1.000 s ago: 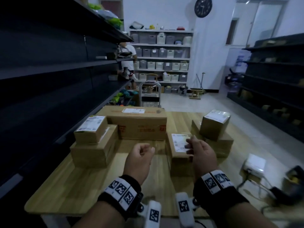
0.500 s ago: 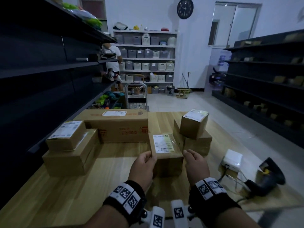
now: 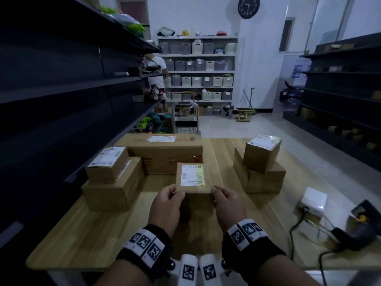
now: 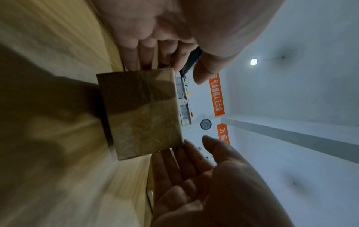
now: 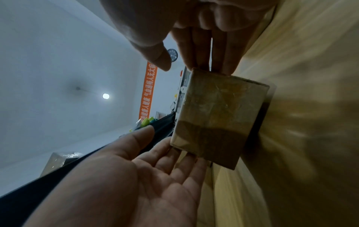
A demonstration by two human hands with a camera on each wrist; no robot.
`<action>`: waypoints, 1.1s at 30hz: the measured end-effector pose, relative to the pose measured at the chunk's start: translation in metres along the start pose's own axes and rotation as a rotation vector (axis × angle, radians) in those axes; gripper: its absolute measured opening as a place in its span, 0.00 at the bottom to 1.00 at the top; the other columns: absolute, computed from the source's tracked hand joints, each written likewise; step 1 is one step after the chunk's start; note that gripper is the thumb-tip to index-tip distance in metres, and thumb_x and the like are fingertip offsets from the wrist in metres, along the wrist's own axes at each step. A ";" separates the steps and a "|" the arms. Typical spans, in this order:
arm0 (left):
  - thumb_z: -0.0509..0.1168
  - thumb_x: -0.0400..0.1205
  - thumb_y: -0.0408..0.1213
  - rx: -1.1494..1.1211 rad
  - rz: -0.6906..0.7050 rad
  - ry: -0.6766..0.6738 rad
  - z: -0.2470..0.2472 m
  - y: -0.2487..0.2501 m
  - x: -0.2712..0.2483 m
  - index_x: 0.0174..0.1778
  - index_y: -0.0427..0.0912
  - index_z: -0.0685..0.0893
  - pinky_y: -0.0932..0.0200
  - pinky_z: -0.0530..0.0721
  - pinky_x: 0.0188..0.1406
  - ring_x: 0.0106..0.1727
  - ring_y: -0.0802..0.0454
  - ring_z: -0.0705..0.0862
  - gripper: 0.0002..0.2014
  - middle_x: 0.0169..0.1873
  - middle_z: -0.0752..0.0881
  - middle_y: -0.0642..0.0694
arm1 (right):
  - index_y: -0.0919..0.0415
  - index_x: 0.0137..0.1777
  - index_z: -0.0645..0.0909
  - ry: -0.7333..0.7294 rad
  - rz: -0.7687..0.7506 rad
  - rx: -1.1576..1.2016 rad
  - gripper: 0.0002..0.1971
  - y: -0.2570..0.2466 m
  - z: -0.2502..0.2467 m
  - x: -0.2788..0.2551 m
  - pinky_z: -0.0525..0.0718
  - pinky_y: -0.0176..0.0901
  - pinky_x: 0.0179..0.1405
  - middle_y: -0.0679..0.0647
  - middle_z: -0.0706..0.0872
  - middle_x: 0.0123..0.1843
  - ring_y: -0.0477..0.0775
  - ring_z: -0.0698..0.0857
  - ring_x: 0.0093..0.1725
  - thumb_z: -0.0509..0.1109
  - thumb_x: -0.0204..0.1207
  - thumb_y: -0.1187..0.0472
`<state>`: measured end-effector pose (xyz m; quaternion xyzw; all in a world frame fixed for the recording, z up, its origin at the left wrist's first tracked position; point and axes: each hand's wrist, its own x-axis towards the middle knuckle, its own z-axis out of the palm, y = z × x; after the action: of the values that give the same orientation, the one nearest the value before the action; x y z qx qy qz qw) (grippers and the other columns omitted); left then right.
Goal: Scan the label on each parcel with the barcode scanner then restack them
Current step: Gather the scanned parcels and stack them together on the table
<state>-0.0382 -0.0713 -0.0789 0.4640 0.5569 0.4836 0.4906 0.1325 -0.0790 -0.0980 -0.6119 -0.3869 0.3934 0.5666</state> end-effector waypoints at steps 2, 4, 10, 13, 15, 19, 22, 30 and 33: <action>0.70 0.92 0.42 -0.008 -0.033 0.037 -0.017 0.000 0.003 0.83 0.50 0.83 0.48 0.89 0.66 0.67 0.50 0.89 0.21 0.63 0.91 0.53 | 0.45 0.65 0.88 -0.067 0.006 -0.017 0.08 -0.004 0.016 -0.005 0.81 0.35 0.39 0.42 0.92 0.54 0.41 0.89 0.53 0.70 0.90 0.52; 0.69 0.93 0.40 -0.015 -0.049 0.059 -0.034 -0.002 0.005 0.84 0.50 0.82 0.42 0.88 0.73 0.67 0.49 0.88 0.21 0.62 0.90 0.54 | 0.45 0.68 0.88 -0.086 -0.010 -0.038 0.11 -0.003 0.033 -0.008 0.82 0.37 0.43 0.43 0.92 0.57 0.43 0.89 0.56 0.71 0.89 0.50; 0.65 0.94 0.37 0.072 0.001 0.087 -0.064 -0.012 0.003 0.75 0.60 0.83 0.45 0.83 0.78 0.69 0.54 0.85 0.16 0.65 0.89 0.57 | 0.42 0.66 0.92 -0.151 -0.095 -0.103 0.12 0.009 0.068 -0.011 0.93 0.47 0.61 0.40 0.95 0.58 0.41 0.92 0.60 0.77 0.84 0.50; 0.65 0.94 0.40 0.371 0.171 0.068 -0.075 -0.017 0.007 0.86 0.57 0.80 0.42 0.73 0.91 0.88 0.54 0.74 0.23 0.88 0.77 0.57 | 0.38 0.63 0.89 -0.192 -0.069 -0.091 0.11 0.006 0.071 -0.007 0.94 0.43 0.57 0.38 0.94 0.57 0.41 0.92 0.58 0.79 0.84 0.52; 0.62 0.96 0.39 0.681 0.293 -0.009 -0.076 -0.013 0.010 0.90 0.53 0.78 0.44 0.59 0.98 0.95 0.54 0.63 0.24 0.93 0.70 0.57 | 0.36 0.56 0.88 -0.222 -0.073 -0.071 0.09 0.003 0.072 -0.006 0.88 0.25 0.41 0.34 0.92 0.49 0.36 0.90 0.52 0.78 0.85 0.55; 0.55 0.97 0.39 1.058 0.298 -0.189 -0.076 0.009 0.022 0.93 0.52 0.74 0.45 0.37 0.98 0.99 0.53 0.54 0.25 0.96 0.64 0.53 | 0.32 0.60 0.87 -0.256 -0.089 -0.120 0.11 -0.002 0.084 -0.007 0.81 0.19 0.32 0.27 0.88 0.42 0.28 0.88 0.43 0.77 0.85 0.53; 0.53 0.96 0.36 1.144 0.273 -0.214 -0.084 0.018 0.035 0.92 0.51 0.74 0.41 0.37 0.99 0.99 0.52 0.54 0.26 0.97 0.64 0.50 | 0.38 0.74 0.87 -0.271 -0.115 -0.212 0.18 -0.003 0.097 0.001 0.80 0.18 0.31 0.34 0.91 0.57 0.30 0.86 0.48 0.76 0.86 0.51; 0.56 0.94 0.36 1.197 0.223 -0.161 -0.101 0.020 0.067 0.87 0.53 0.81 0.42 0.65 0.95 0.96 0.48 0.65 0.25 0.95 0.69 0.52 | 0.41 0.85 0.80 -0.350 -0.119 -0.368 0.26 -0.013 0.119 0.019 0.77 0.21 0.31 0.43 0.90 0.74 0.29 0.83 0.46 0.74 0.87 0.48; 0.57 0.93 0.37 1.267 0.231 -0.126 -0.103 0.018 0.079 0.86 0.50 0.83 0.42 0.78 0.87 0.89 0.44 0.76 0.25 0.90 0.77 0.49 | 0.42 0.85 0.79 -0.340 -0.128 -0.393 0.26 -0.014 0.125 0.023 0.78 0.21 0.27 0.43 0.91 0.73 0.32 0.86 0.46 0.73 0.88 0.51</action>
<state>-0.1465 0.0000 -0.0630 0.7481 0.6511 0.0826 0.0980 0.0259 -0.0085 -0.0912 -0.6095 -0.5833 0.3714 0.3877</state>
